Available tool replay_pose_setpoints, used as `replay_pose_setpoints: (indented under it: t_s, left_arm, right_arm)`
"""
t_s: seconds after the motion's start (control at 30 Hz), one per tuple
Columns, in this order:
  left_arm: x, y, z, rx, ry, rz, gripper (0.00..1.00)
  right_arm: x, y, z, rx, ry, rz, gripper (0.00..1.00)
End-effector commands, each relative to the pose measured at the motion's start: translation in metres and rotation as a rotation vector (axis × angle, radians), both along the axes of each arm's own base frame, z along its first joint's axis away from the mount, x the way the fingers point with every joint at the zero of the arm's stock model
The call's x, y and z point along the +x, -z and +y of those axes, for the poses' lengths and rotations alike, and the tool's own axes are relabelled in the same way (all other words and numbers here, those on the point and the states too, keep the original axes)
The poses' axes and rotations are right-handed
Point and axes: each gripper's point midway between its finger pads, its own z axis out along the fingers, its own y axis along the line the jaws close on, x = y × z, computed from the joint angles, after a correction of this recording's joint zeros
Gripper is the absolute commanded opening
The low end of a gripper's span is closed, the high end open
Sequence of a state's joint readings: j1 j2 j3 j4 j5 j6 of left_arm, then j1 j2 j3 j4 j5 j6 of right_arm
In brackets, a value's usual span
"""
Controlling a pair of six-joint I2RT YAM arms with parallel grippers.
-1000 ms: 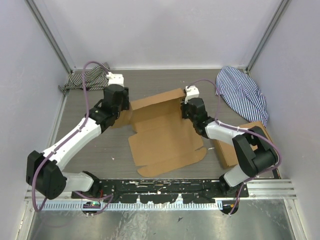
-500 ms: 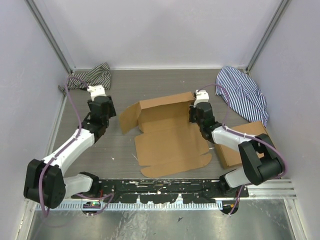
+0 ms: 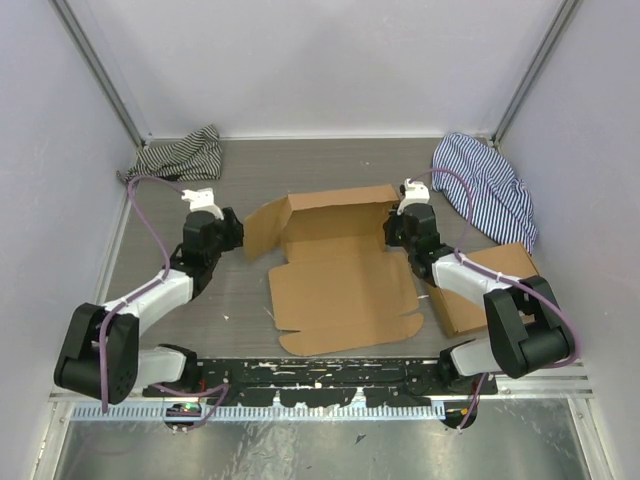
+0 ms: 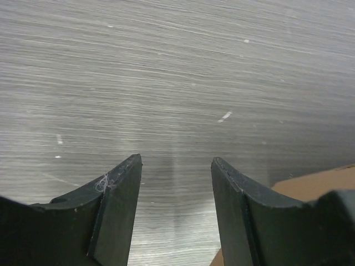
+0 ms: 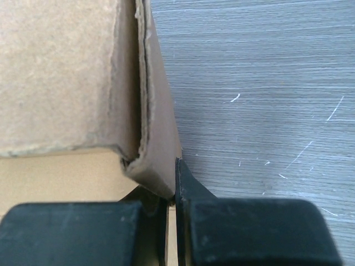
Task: Fold the paper box
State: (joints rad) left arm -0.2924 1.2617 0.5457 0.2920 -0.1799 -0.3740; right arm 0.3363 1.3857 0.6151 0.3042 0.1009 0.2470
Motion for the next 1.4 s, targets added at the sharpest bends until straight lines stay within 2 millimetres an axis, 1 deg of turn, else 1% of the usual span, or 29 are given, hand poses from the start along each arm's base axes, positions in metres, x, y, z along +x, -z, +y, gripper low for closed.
replay_pose_setpoints:
  t_s: [0.0,0.13,0.23,0.33,0.47,0.53,0.67,0.83,1.03,1.17,1.27,1.37]
  left_arm:
    - [0.004,-0.031,-0.043,-0.141,0.172,-0.161,0.6]
    - [-0.016,-0.034,-0.08,-0.149,0.311,-0.19,0.58]
    - [-0.034,-0.038,-0.099,-0.131,0.378,-0.204,0.58]
    - [-0.049,-0.044,-0.105,-0.119,0.394,-0.209,0.58]
    - [-0.067,-0.047,-0.098,-0.116,0.376,-0.208,0.56]
    - [-0.072,-0.044,-0.098,-0.121,0.377,-0.207,0.57]
    - [-0.069,-0.041,-0.104,-0.105,0.396,-0.199,0.57]
    - [-0.068,-0.04,-0.126,-0.086,0.455,-0.199,0.58]
    - [-0.075,-0.048,-0.142,-0.08,0.512,-0.241,0.61]
    - [-0.075,-0.052,-0.143,-0.07,0.504,-0.264,0.63]
    - [-0.069,-0.055,-0.139,-0.052,0.466,-0.285,0.68]
    - [-0.06,-0.059,-0.137,-0.028,0.435,-0.294,0.68]
  right_arm:
    - [0.014,-0.032,0.015,0.079,-0.031,-0.073,0.01]
    - [0.013,-0.028,0.018,0.082,-0.051,-0.056,0.01]
    - [0.013,-0.025,0.017,0.075,-0.047,-0.037,0.01]
    - [0.013,-0.023,0.015,0.067,-0.034,-0.024,0.01]
    - [0.014,-0.022,0.014,0.064,-0.025,-0.017,0.01]
    - [0.014,-0.024,0.016,0.076,-0.033,-0.024,0.01]
    - [0.012,-0.025,0.022,0.097,-0.063,-0.024,0.01]
    - [0.01,-0.023,0.025,0.105,-0.071,-0.012,0.01]
    - [0.008,-0.021,0.025,0.097,-0.082,-0.005,0.01]
    - [0.006,-0.022,0.027,0.097,-0.096,-0.007,0.01]
    - [0.004,-0.024,0.028,0.105,-0.107,-0.014,0.01]
    - [0.001,-0.026,0.029,0.107,-0.111,-0.019,0.01]
